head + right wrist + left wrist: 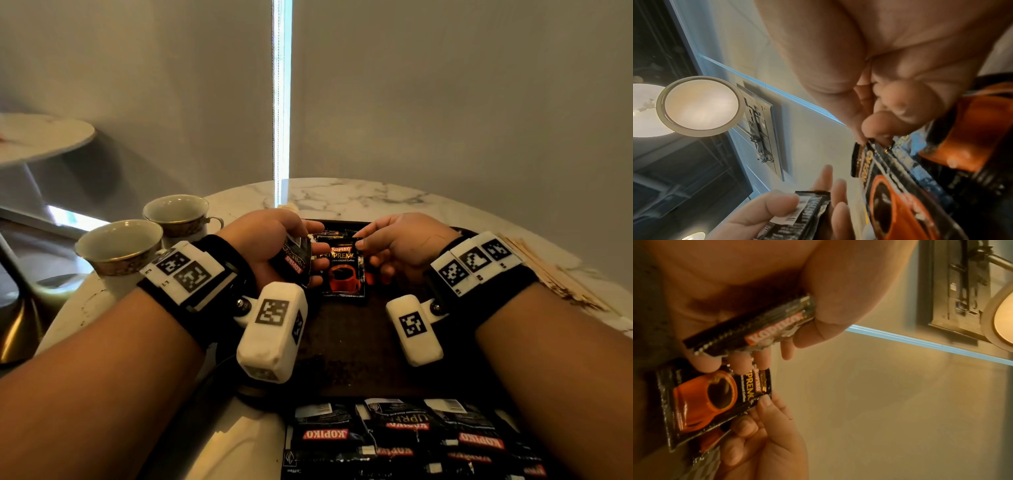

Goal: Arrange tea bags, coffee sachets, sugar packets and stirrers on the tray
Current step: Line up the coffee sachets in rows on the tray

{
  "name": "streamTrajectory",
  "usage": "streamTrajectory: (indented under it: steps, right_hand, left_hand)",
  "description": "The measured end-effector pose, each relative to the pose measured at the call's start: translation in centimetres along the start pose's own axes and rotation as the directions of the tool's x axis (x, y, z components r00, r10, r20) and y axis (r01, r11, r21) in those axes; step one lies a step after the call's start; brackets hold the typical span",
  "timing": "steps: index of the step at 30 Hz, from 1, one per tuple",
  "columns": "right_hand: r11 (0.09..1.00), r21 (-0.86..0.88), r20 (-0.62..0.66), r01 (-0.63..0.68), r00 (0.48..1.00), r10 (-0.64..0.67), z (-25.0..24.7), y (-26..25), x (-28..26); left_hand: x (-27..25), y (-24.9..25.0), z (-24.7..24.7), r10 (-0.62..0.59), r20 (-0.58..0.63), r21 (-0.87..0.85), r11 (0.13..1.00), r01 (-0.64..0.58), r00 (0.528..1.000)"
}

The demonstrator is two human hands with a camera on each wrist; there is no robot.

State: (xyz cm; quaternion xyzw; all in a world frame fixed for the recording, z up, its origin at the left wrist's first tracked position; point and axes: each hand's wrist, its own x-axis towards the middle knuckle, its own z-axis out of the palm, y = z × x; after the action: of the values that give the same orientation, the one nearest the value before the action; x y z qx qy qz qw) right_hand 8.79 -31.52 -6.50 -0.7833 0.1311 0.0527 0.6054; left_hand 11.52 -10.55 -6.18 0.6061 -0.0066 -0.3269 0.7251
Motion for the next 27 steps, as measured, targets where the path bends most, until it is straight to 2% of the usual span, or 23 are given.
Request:
streamTrajectory:
  steps: [15,27]
  right_hand:
    - [0.998,-0.058,0.019,-0.014,1.0,0.015,0.06,-0.12,-0.17]
    - [0.999,-0.01,0.031,-0.049,0.998,0.049,-0.02,-0.55,-0.16]
  left_hand:
    - [0.4,-0.52,0.31,-0.033,0.017,0.048,0.998,0.032,0.999]
    - [0.19,-0.55,0.43,-0.006,-0.029,0.054,0.999,0.007,1.0]
